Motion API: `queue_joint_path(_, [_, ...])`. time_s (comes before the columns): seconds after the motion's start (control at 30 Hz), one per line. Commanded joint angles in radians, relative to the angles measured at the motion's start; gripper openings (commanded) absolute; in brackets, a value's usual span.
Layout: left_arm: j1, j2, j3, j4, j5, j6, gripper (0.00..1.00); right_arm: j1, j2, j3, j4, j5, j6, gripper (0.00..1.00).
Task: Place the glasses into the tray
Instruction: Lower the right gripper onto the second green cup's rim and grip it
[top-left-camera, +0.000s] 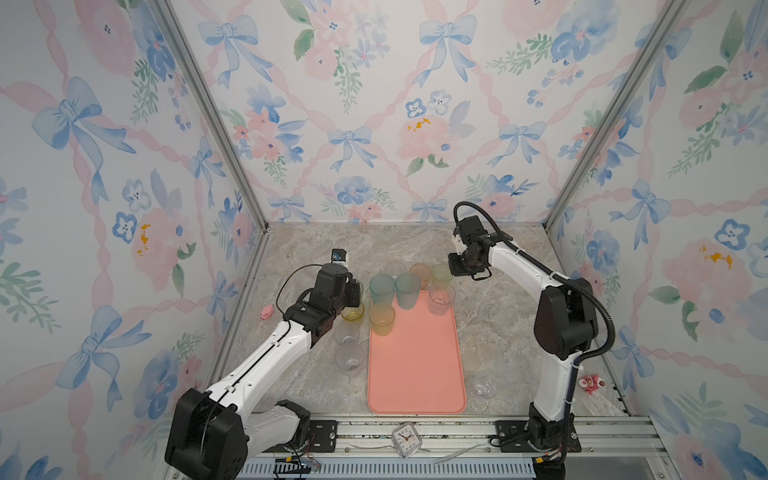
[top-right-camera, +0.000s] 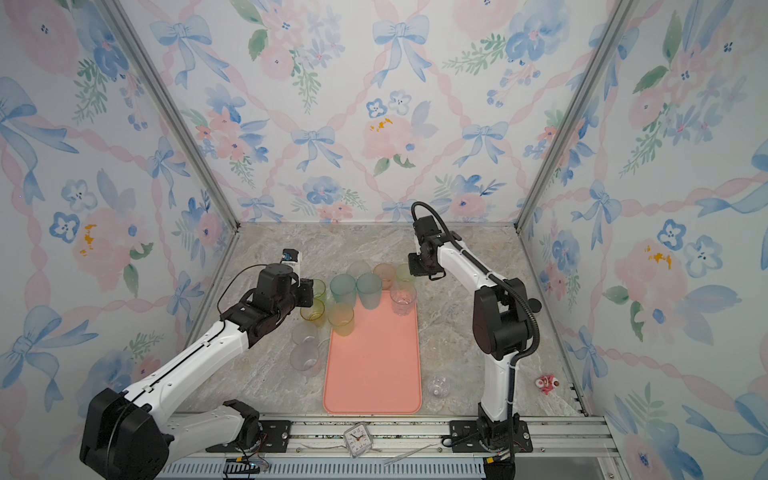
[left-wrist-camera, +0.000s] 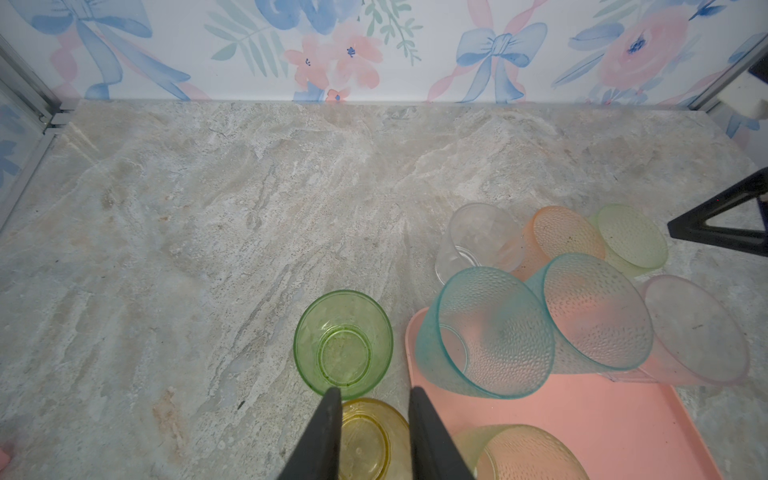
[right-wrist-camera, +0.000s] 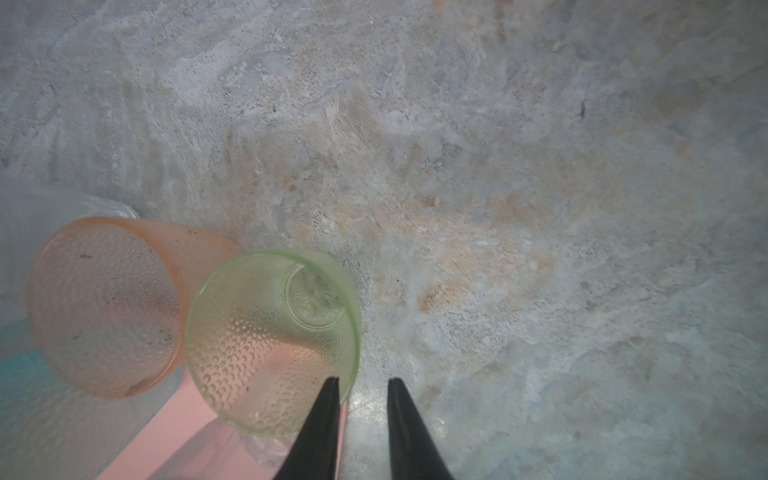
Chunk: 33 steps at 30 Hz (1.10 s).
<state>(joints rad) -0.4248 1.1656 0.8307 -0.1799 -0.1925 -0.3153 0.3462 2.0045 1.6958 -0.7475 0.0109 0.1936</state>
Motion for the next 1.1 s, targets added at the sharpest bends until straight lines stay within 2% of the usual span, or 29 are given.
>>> queue_joint_path(0.0, [0.005, -0.004, -0.005, 0.017, 0.007, 0.015, 0.3, -0.014, 0.032, 0.043, -0.027, -0.006, 0.001, 0.24])
queue_joint_path(0.67, [0.005, 0.0, -0.022, 0.017, -0.01, 0.022, 0.3, -0.006, 0.115, 0.112, -0.05, 0.004, 0.001, 0.18])
queue_joint_path(1.07, [0.006, -0.006, -0.032, 0.016, -0.019, 0.027, 0.3, 0.006, 0.131, 0.119, -0.065, 0.025, -0.006, 0.07])
